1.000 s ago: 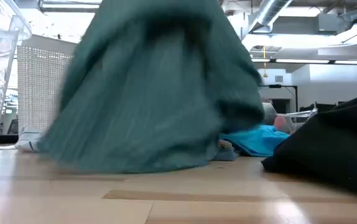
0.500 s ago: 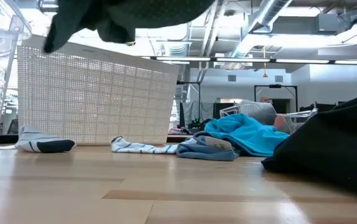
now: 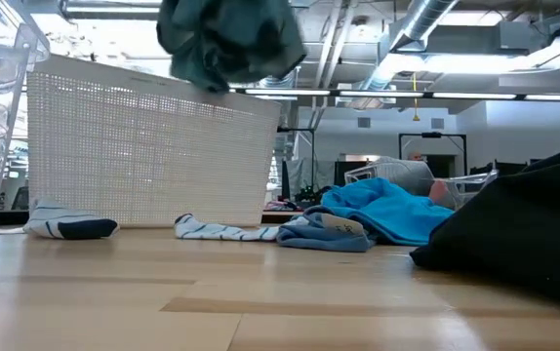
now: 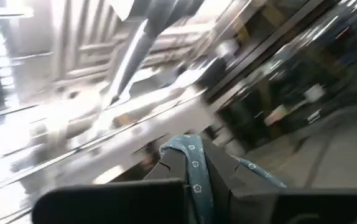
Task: Pick & Place Cloths
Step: Put the green shirt into the white bin
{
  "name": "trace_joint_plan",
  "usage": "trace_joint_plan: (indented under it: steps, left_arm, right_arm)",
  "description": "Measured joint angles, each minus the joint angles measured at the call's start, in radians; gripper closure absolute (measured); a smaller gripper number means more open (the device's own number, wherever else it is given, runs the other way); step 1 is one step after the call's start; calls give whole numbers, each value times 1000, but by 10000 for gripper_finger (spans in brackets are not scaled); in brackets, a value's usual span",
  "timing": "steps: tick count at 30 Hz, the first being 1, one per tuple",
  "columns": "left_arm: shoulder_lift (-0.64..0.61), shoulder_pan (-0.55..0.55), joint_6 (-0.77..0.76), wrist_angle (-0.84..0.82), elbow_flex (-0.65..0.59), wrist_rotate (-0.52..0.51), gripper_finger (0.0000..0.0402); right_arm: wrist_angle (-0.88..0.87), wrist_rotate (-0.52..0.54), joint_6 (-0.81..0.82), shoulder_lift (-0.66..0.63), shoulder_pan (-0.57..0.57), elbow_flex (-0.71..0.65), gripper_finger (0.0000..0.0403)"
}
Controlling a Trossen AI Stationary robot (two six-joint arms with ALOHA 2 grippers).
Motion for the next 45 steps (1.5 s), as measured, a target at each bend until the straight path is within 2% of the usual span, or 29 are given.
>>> trace_joint_plan:
  steps: [4, 8, 14, 16, 25, 28, 33, 37, 45]
  left_arm:
    - [-6, 126, 14, -47, 1, -83, 399]
    - [-9, 218, -47, -209, 3, -155, 398]
    - [5, 255, -301, -610, -4, -144, 398]
    - [4, 250, -373, -683, -40, -107, 397]
    - [5, 179, -690, -757, -261, 45, 397]
    - [5, 152, -789, -760, -306, 48, 399]
    - [5, 150, -947, -768, -341, 54, 397]
    - [2, 171, -1052, -796, -342, 55, 399]
    - [1, 282, -1179, -839, -342, 68, 384]
  right_arm:
    - [-1, -2, -7, 0, -25, 0, 154]
    - [-12, -1, -34, 0, -53, 0, 154]
    - [-33, -2, -30, 0, -83, 0, 154]
    - [-42, -1, -45, -1, -83, 0, 154]
    - [-56, -2, -180, -1, -74, 0, 154]
    - [-56, -2, -249, -1, -82, 0, 154]
    - [-56, -5, -280, -1, -123, 0, 154]
    - [-56, -62, -264, -1, -163, 0, 154]
    - [-51, -83, -262, -1, -238, 0, 154]
